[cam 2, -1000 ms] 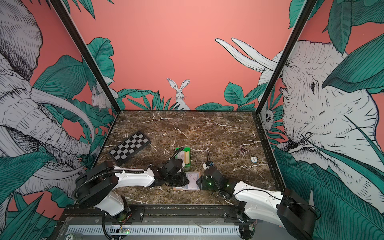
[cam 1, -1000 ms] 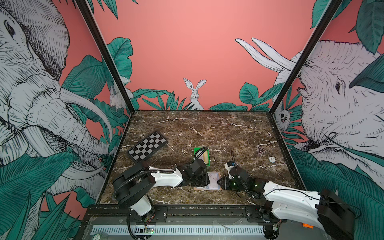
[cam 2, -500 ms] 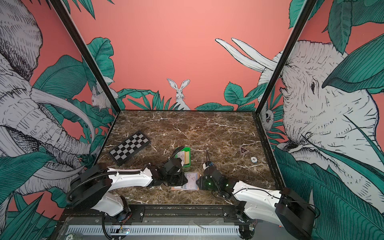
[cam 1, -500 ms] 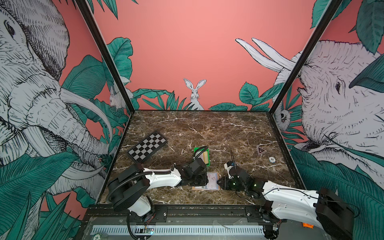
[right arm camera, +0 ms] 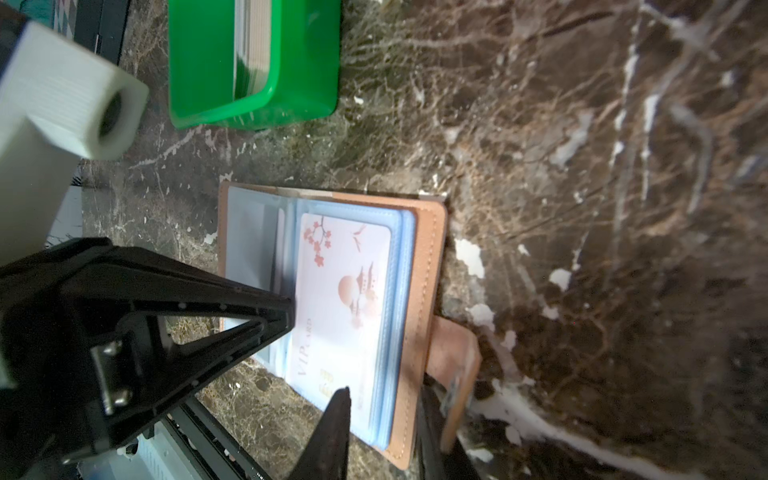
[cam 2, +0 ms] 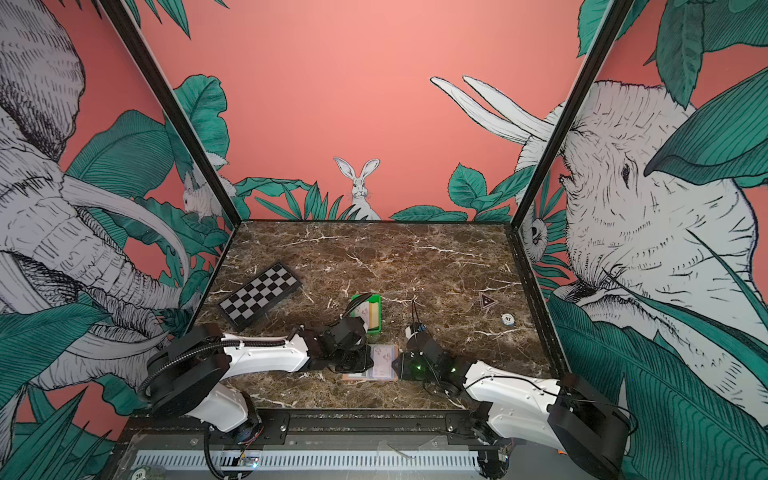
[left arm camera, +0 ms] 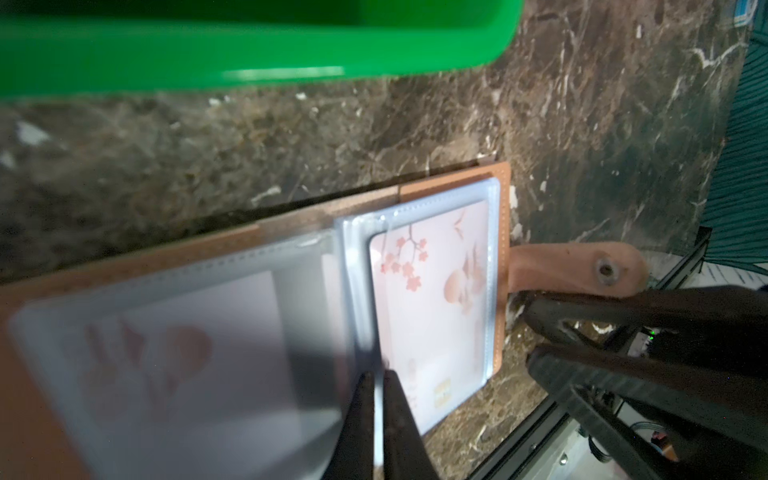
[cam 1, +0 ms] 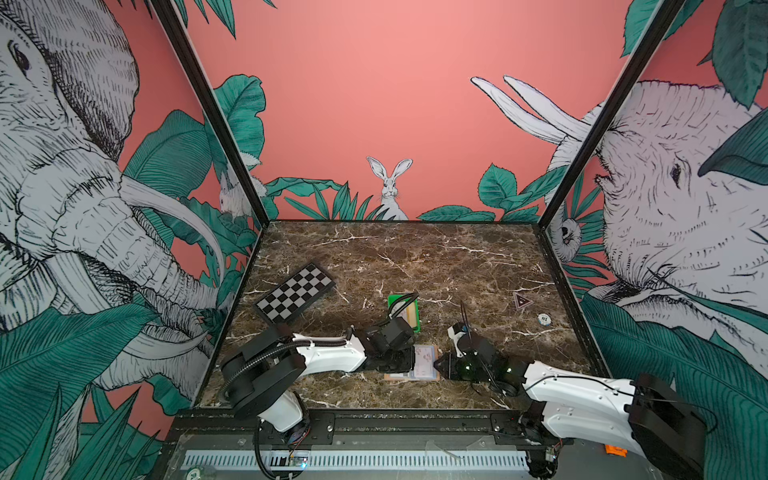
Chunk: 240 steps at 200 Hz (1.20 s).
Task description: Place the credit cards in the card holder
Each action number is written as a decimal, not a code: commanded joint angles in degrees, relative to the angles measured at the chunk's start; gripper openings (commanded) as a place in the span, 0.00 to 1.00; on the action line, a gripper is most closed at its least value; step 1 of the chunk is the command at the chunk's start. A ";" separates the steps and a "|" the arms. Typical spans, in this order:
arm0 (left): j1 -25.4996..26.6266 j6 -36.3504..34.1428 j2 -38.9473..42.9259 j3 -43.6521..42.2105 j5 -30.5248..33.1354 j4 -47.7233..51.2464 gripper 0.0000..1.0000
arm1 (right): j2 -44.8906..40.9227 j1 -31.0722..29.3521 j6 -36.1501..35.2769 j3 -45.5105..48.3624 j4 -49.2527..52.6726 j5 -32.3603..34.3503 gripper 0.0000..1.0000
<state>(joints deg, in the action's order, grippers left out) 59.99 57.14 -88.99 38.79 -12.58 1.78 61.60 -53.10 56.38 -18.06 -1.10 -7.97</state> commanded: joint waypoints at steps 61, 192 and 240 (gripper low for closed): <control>0.39 -0.81 -1.18 0.55 1.04 2.45 0.05 | -0.43 -0.07 0.96 -0.36 -2.02 0.41 0.31; 0.48 1.48 -1.19 -3.52 1.50 -1.14 0.00 | 5.12 0.16 2.24 0.49 -10.23 -3.64 0.35; 0.48 1.55 -0.26 -3.71 1.77 -0.68 0.00 | 6.45 0.10 2.46 0.29 -8.98 -2.76 0.34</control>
<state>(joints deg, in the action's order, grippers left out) 60.10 58.48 -89.47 37.01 -12.38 -2.33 67.55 -53.08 58.54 -18.02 -9.23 -11.33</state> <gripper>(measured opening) 0.047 0.340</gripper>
